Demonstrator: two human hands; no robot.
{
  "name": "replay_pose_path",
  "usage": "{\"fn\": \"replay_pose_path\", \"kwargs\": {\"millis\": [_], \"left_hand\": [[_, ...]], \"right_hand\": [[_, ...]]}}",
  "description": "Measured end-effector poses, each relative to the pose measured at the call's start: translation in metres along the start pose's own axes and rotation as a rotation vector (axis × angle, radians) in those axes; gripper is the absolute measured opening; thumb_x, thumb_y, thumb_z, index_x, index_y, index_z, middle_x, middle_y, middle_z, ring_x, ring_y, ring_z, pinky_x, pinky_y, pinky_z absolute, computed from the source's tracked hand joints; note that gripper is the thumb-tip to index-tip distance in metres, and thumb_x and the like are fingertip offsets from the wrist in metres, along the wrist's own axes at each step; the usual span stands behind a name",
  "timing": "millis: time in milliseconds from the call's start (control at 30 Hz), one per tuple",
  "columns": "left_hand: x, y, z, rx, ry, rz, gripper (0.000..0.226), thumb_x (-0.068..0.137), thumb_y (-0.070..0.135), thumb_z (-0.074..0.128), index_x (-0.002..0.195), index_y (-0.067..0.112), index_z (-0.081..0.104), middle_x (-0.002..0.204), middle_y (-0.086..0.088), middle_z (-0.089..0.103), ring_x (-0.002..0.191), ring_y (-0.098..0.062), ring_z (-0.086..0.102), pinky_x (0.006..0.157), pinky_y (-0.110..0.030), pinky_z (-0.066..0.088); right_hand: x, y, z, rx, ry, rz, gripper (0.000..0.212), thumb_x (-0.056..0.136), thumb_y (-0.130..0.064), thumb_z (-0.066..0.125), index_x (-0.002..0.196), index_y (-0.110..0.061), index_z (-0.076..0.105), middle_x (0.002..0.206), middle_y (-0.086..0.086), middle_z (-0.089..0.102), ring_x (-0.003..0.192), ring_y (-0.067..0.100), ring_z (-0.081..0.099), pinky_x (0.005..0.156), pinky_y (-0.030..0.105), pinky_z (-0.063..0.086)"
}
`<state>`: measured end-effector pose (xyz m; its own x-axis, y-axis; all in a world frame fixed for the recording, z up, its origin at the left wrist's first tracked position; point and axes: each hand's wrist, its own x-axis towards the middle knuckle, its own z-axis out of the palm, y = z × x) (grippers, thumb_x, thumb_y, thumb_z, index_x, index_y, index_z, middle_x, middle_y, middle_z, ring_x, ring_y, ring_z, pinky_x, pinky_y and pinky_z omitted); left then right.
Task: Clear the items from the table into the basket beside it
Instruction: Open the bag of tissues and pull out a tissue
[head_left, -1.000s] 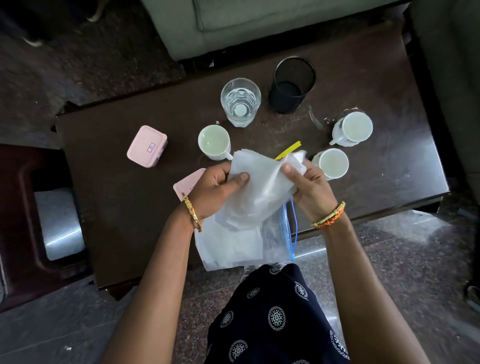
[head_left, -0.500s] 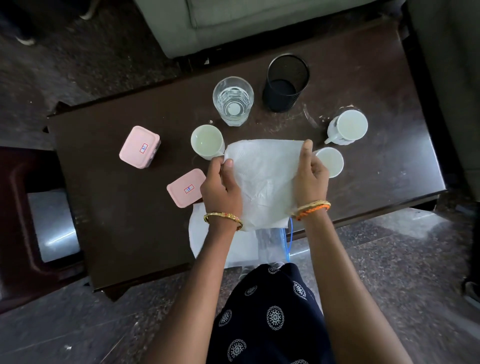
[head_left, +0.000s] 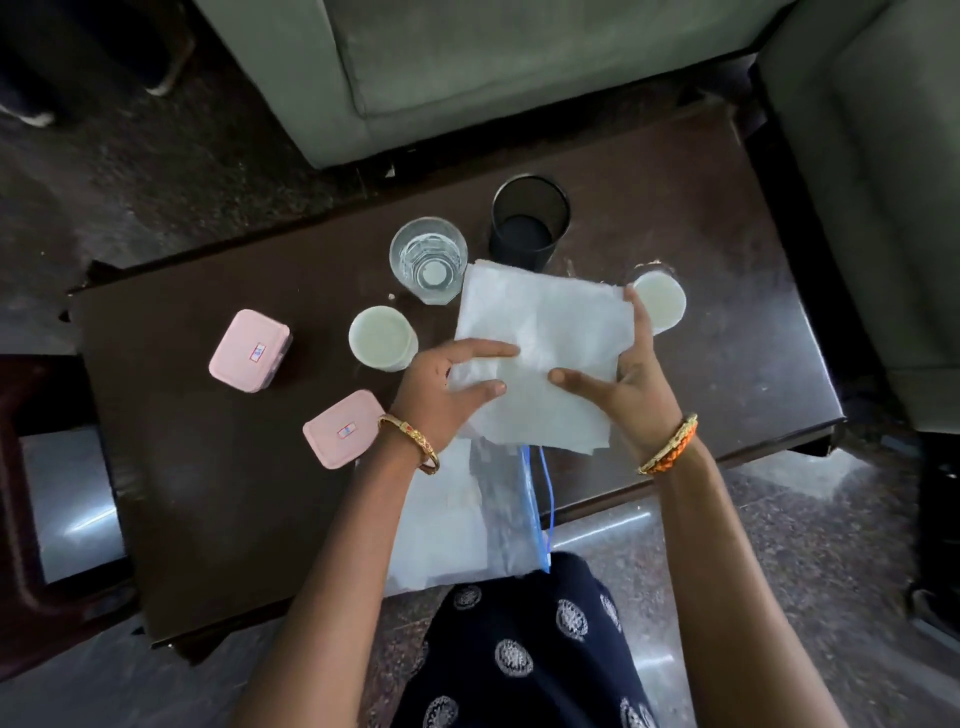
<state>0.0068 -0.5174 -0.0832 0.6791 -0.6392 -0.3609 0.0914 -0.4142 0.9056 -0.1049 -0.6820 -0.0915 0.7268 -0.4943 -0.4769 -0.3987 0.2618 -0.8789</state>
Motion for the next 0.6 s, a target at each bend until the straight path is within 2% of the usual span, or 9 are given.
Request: {"fn": "replay_pose_path", "kwargs": {"millis": [100,200,267,333,400,500,533,600], "left_hand": [[0.021,0.016,0.003,0.148,0.108,0.042,0.050,0.074,-0.005,0.069,0.117,0.021,0.064,0.112,0.002,0.065,0.109,-0.015,0.060,0.100,-0.034,0.048],[0.043,0.030,0.014,0.417,0.198,0.214,0.061,0.076,-0.002,0.068,0.131,0.017,0.052,0.111,-0.012,0.065,0.103,-0.029,0.062,0.087,-0.037,0.053],[0.056,0.038,0.020,0.558,0.250,0.279,0.066,0.078,0.002,0.067,0.137,0.018,0.044,0.111,-0.014,0.064,0.102,-0.032,0.061,0.077,-0.041,0.055],[0.071,0.046,0.026,0.623,0.285,0.306,0.070,0.080,0.001,0.063,0.142,0.017,0.035,0.112,-0.015,0.062,0.106,-0.032,0.058,0.076,-0.041,0.054],[0.086,0.052,0.029,0.635,0.315,0.331,0.071,0.080,-0.005,0.058,0.143,0.013,0.032,0.109,-0.016,0.061,0.105,-0.033,0.057,0.077,-0.040,0.052],[0.104,0.060,0.028,0.638,0.372,0.365,0.068,0.079,-0.013,0.055,0.141,0.007,0.035,0.102,-0.018,0.063,0.096,-0.034,0.058,0.069,-0.038,0.051],[0.109,0.061,0.028,0.638,0.388,0.371,0.068,0.078,-0.015,0.055,0.140,0.007,0.037,0.103,-0.019,0.063,0.096,-0.035,0.059,0.068,-0.038,0.051],[0.117,0.059,0.027,0.623,0.417,0.373,0.069,0.077,-0.017,0.054,0.140,0.006,0.037,0.105,-0.020,0.063,0.096,-0.036,0.059,0.067,-0.039,0.052]], "right_hand": [[0.022,-0.018,-0.006,-0.021,0.076,-0.038,0.083,0.070,0.007,0.075,0.137,-0.012,0.030,0.130,0.013,0.052,0.113,0.023,0.058,0.084,0.033,0.056],[0.046,-0.036,-0.002,-0.173,0.234,-0.124,0.052,0.072,0.000,0.076,0.117,-0.008,0.050,0.100,-0.003,0.063,0.089,0.010,0.062,0.071,0.013,0.053],[0.061,-0.048,0.005,-0.223,0.374,-0.169,0.035,0.074,-0.008,0.075,0.106,-0.010,0.060,0.089,-0.008,0.065,0.081,0.010,0.062,0.062,0.004,0.048],[0.077,-0.060,0.011,-0.228,0.480,-0.191,0.027,0.075,-0.012,0.074,0.101,-0.010,0.065,0.089,-0.006,0.068,0.079,0.010,0.063,0.060,0.004,0.047],[0.091,-0.072,0.016,-0.218,0.514,-0.197,0.022,0.076,-0.014,0.073,0.097,-0.011,0.068,0.083,-0.009,0.067,0.071,0.004,0.062,0.057,0.006,0.047],[0.111,-0.086,0.020,-0.183,0.520,-0.180,0.015,0.078,-0.015,0.072,0.092,-0.011,0.069,0.073,-0.009,0.065,0.063,0.006,0.061,0.057,0.021,0.052],[0.116,-0.088,0.021,-0.179,0.521,-0.181,0.013,0.078,-0.016,0.072,0.090,-0.011,0.069,0.071,-0.008,0.064,0.062,0.006,0.060,0.057,0.021,0.053],[0.125,-0.090,0.023,-0.182,0.525,-0.206,0.006,0.078,-0.017,0.072,0.082,-0.013,0.069,0.065,-0.008,0.062,0.054,-0.004,0.055,0.052,0.010,0.047]]}}
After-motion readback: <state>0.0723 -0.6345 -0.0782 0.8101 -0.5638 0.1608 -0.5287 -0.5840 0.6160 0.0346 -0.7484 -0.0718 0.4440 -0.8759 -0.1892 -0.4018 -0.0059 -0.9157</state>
